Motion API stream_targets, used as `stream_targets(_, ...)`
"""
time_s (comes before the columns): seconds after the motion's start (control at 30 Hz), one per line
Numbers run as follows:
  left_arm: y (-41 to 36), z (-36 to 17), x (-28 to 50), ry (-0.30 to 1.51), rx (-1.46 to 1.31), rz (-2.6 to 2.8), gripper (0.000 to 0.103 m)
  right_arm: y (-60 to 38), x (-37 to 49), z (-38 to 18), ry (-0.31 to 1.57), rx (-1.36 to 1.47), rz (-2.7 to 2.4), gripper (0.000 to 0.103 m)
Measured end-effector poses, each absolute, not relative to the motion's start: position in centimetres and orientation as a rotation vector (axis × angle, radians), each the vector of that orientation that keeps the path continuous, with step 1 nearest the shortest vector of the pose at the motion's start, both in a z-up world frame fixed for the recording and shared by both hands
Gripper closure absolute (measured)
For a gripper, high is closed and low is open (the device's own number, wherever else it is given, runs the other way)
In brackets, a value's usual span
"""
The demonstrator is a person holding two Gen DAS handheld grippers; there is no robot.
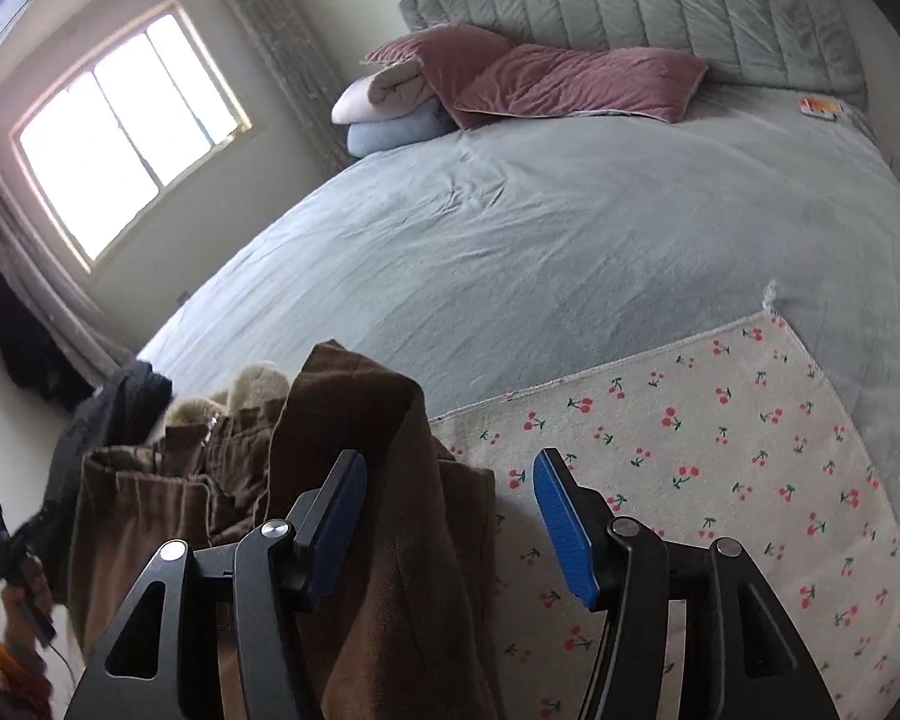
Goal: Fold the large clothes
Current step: 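Lift the held hem with both tools and fold it toward the collar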
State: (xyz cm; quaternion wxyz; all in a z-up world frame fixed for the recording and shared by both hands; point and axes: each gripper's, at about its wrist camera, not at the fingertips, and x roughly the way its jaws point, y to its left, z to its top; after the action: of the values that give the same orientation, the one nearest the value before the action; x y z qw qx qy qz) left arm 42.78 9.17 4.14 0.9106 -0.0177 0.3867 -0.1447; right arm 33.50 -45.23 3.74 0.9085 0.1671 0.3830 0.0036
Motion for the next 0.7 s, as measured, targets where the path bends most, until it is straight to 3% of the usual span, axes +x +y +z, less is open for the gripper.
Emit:
stream_targets(0.23,6.1,0.8,46.9,0.929,0.169,-0.405,0.018,-37.5,39.0,1.8,0.888,-0.137,0.089,0.044)
stream_targets(0.3,5.3,0.2,48.0,0.968,0.114,-0.426,0.040,-36.4,40.9,0.7,0.897,-0.181,0.052,0.047)
stream_targets(0.33,5.1,0.0,48.3,0.983,0.052,-0.450,0.078,-36.0,41.2,0.4,0.885,-0.170,0.064,0.070)
stream_targets(0.37,4.9,0.2,48.1,0.978,-0.005,-0.469,0.094,-35.4,41.2,0.2,0.872,-0.161,0.082,0.088)
stream_targets(0.4,4.6,0.9,47.2,0.920,-0.019,-0.476,0.094,-34.9,40.9,0.2,0.852,-0.170,0.070,0.094)
stream_targets(0.57,5.5,6.4,43.2,0.595,-0.041,-0.467,0.095,-36.3,38.1,3.9,0.625,-0.155,-0.098,0.097)
stream_targets(0.7,8.0,7.3,46.0,0.523,-0.119,-0.306,0.095,-39.1,39.0,6.1,0.532,-0.051,-0.239,0.097)
